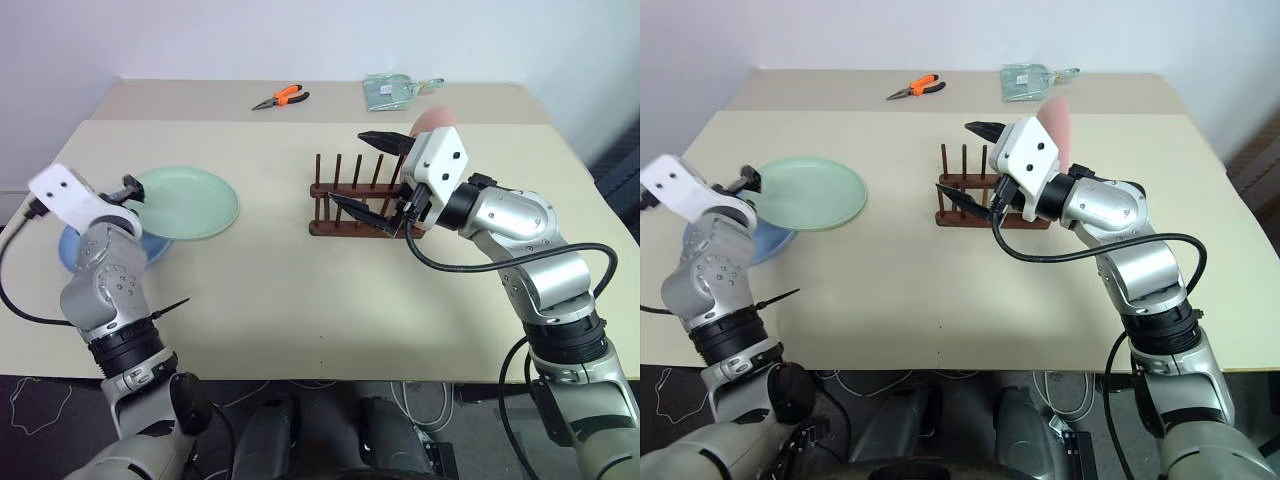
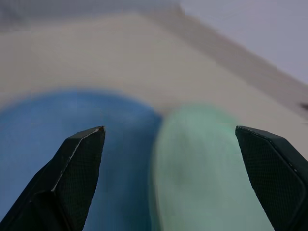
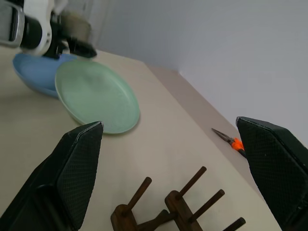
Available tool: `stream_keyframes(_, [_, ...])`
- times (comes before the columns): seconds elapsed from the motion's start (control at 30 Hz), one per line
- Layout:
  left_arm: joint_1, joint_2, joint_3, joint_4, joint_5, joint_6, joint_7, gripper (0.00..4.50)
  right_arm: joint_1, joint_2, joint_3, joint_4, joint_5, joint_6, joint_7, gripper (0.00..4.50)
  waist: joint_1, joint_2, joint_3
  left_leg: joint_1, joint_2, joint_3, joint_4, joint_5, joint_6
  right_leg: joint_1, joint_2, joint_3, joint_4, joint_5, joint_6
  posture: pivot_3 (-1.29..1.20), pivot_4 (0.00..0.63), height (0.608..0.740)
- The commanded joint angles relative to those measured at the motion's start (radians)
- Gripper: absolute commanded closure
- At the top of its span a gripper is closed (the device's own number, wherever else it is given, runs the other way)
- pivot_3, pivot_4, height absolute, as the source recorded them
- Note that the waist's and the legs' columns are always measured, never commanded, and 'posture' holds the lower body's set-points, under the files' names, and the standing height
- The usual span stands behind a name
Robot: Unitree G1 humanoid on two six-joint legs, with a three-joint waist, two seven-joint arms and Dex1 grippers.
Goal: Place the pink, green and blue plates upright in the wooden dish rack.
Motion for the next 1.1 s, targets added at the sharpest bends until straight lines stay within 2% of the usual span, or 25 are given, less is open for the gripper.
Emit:
stream_keyframes(0.03, [-0.020,-0.019,0.074,-0.027,-0.100,0.052,0.061,0.89,0.007,0.012,-0.021,-0.008,-0.018,-0.023,-0.001,0.00,-0.002,-0.001,0.000,0.000,0.000,0.000,0.000,0.000,0.000,0.000,0.000,0.000,0.000,0.000,0.000,0.00,0.150,0.738])
stream_keyframes(0.2, [-0.023,-0.019,0.083,-0.002,-0.146,0.056,0.094,3.46,0.016,0.022,-0.030,-0.007,-0.029,-0.019,-0.002,0.00,-0.004,-0.001,0.000,0.000,0.000,0.000,0.000,0.000,-0.001,-0.001,0.001,0.000,0.001,0.000,0.000,0.00,0.150,0.738])
stream_keyframes(0.27, [-0.029,-0.005,0.038,-0.016,-0.162,0.020,0.030,4.47,0.016,0.017,-0.040,-0.006,-0.026,-0.003,-0.004,0.00,-0.003,-0.001,0.000,0.000,0.000,0.000,0.000,0.000,-0.001,0.000,0.001,0.000,0.001,0.000,0.000,0.00,0.150,0.738])
stream_keyframes(0.4, [-0.029,0.021,-0.092,-0.086,-0.170,-0.053,-0.121,4.47,0.006,0.011,-0.048,-0.010,-0.048,-0.002,-0.016,0.00,0.001,-0.001,0.001,0.000,0.000,0.000,0.000,0.000,-0.001,0.000,0.000,0.000,0.000,0.000,0.000,0.00,0.150,0.738])
stream_keyframes(0.5, [-0.034,0.009,-0.196,-0.150,-0.188,-0.076,-0.200,4.47,0.002,0.001,0.001,-0.018,-0.122,-0.047,-0.008,0.00,0.000,-0.001,0.001,0.000,-0.001,0.000,0.000,0.000,-0.001,0.000,0.000,0.000,-0.001,0.000,-0.001,0.00,0.150,0.738])
stream_keyframes(0.6, [-0.058,-0.030,-0.272,-0.206,-0.234,-0.063,-0.220,4.47,-0.003,0.008,0.064,-0.014,-0.215,-0.118,-0.003,0.00,-0.002,-0.001,0.001,0.000,0.000,0.000,0.000,0.000,-0.001,0.000,0.000,0.001,-0.001,0.000,-0.001,0.00,0.150,0.738])
stream_keyframes(0.73, [-0.072,-0.031,-0.401,-0.265,-0.230,-0.031,-0.255,4.47,-0.025,0.021,0.142,0.017,-0.351,-0.224,-0.017,0.00,-0.007,-0.001,0.001,0.000,0.000,0.001,0.000,0.000,-0.001,0.000,0.000,0.001,0.000,0.000,-0.001,0.00,0.150,0.738])
stream_keyframes(0.87, [-0.082,-0.085,-0.442,-0.294,-0.294,-0.021,-0.248,4.47,-0.085,0.039,0.204,0.121,-0.514,-0.303,-0.072,0.00,-0.007,-0.001,0.001,0.001,0.000,0.001,0.000,0.000,-0.001,0.000,0.001,0.001,0.001,0.000,-0.001,0.00,0.150,0.738])
stream_keyframes(0.97, [-0.059,-0.095,-0.462,-0.306,-0.307,-0.015,-0.247,4.50,-0.091,0.045,0.204,0.158,-0.557,-0.332,-0.084,0.83,-0.004,-0.001,0.001,0.000,0.000,0.001,0.000,0.001,-0.001,0.000,0.001,0.001,0.000,0.000,-0.001,0.00,0.150,0.738])
stream_keyframes(1.1, [-0.048,-0.105,-0.456,-0.309,-0.346,-0.011,-0.233,4.50,-0.083,0.053,0.194,0.163,-0.590,-0.341,-0.083,2.83,-0.004,-0.001,0.001,0.000,0.000,0.001,0.000,0.001,-0.001,0.000,0.001,0.001,0.000,0.000,-0.001,0.00,0.150,0.738])
